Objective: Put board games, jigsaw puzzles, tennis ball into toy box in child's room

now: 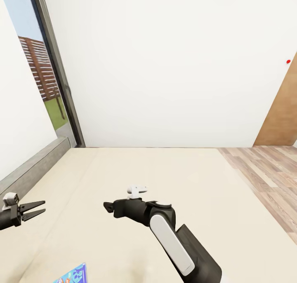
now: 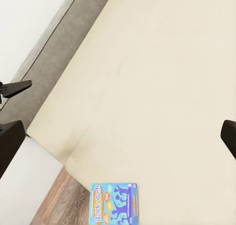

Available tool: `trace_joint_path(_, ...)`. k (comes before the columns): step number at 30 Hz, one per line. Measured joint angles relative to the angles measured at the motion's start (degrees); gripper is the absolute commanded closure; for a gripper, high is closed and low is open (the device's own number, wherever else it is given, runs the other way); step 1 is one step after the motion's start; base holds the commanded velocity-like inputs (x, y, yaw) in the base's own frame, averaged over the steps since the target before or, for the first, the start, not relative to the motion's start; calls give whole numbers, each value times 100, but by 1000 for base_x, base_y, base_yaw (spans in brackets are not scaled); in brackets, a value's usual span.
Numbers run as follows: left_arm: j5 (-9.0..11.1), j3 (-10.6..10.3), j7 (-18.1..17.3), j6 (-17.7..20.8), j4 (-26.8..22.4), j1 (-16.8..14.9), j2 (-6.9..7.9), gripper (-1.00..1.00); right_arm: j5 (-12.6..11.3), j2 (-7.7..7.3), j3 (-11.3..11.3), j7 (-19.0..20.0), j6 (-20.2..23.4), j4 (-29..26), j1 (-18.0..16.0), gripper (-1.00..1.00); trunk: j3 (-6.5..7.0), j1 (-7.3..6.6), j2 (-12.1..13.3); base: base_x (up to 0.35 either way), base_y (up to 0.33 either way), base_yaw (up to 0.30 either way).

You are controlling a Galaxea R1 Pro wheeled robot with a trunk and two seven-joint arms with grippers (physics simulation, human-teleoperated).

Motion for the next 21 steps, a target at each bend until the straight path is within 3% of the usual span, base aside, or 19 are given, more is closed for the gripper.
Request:
trace_joint_path(14, 1, 8, 5, 0, 0, -2, -4, -100, 36, 0, 11, 4, -31, 14, 0, -100, 0, 0, 0, 0, 1, 0)
trace_joint_path(21, 0, 8, 7, -2, -1, -1, -5, -100, 39, 0, 11, 4, -36, 17, 0, -100, 0, 0, 0, 0, 96, 0)
